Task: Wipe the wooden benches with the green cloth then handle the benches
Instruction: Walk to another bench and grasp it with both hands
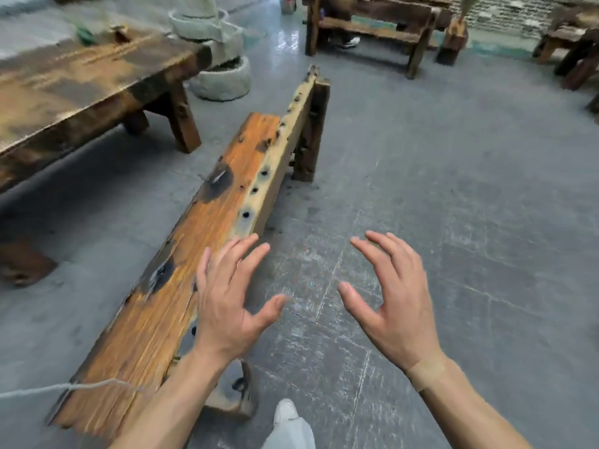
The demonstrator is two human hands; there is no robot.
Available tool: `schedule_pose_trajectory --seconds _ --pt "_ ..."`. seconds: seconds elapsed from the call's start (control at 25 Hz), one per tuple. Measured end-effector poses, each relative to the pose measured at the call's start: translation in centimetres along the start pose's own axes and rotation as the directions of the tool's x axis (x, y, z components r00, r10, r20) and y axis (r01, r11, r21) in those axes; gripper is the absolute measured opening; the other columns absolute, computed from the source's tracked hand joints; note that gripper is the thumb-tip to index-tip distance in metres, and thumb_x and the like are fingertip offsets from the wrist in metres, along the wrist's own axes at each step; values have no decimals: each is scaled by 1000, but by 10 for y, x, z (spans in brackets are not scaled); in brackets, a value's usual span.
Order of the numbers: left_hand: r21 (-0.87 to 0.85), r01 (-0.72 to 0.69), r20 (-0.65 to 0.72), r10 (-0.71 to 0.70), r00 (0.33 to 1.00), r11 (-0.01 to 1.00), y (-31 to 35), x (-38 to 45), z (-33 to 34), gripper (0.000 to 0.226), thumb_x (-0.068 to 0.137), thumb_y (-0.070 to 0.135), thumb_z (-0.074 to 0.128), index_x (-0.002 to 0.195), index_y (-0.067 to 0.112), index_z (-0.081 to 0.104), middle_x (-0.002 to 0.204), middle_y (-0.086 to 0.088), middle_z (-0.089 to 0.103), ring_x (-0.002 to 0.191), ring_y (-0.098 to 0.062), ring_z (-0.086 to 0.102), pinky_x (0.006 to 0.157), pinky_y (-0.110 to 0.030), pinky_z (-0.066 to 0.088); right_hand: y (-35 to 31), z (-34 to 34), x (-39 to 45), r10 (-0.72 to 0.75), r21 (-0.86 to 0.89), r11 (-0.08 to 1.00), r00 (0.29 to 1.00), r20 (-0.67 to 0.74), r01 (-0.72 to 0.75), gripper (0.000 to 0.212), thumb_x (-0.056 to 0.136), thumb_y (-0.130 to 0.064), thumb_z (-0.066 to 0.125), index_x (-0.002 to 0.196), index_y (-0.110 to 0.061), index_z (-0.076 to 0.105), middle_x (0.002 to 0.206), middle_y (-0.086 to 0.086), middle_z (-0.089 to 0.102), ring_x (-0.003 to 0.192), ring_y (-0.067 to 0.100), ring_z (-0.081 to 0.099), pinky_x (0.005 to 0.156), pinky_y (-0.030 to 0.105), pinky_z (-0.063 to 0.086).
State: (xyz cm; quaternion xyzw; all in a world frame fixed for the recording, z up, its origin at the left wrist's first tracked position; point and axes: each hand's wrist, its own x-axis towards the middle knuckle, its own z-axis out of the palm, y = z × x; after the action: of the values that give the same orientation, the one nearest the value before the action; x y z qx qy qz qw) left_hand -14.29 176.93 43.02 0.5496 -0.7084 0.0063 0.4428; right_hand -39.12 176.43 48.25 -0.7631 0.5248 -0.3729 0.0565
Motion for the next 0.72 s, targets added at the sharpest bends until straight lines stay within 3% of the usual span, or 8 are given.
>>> schedule_pose_trajectory --seconds 0.2,0.36,0.56,0.72 --pt "156 147 -95 -133 987 977 -29 22 -9 66 94 73 40 140 27 51 149 2 51 144 -23 42 117 -65 22 6 46 79 -161 129 981 982 100 148 54 91 -47 59 138 -20 57 142 2 53 140 29 42 110 53 38" --pt "296 325 -215 -269 939 898 -36 8 -29 66 95 72 41 140 25 51 149 -2 53 145 -24 41 117 -64 22 -5 94 120 -355 294 912 911 209 288 54 91 -48 59 139 -21 56 143 0 51 142 27 39 111 54 38" --pt "435 550 -379 -409 830 713 -16 -21 -26 63 93 64 50 141 24 51 149 -1 52 145 -23 40 117 -63 24 -11 134 148 -590 510 761 756 284 402 55 91 -48 59 140 -22 54 145 1 50 142 29 39 111 56 37" --pt "467 740 -523 -523 673 484 27 -36 4 63 91 59 54 142 23 53 151 -1 51 146 -23 40 118 -63 22 6 146 174 -741 633 616 617 264 468 56 91 -49 58 139 -21 55 146 -1 50 144 27 37 114 53 35"
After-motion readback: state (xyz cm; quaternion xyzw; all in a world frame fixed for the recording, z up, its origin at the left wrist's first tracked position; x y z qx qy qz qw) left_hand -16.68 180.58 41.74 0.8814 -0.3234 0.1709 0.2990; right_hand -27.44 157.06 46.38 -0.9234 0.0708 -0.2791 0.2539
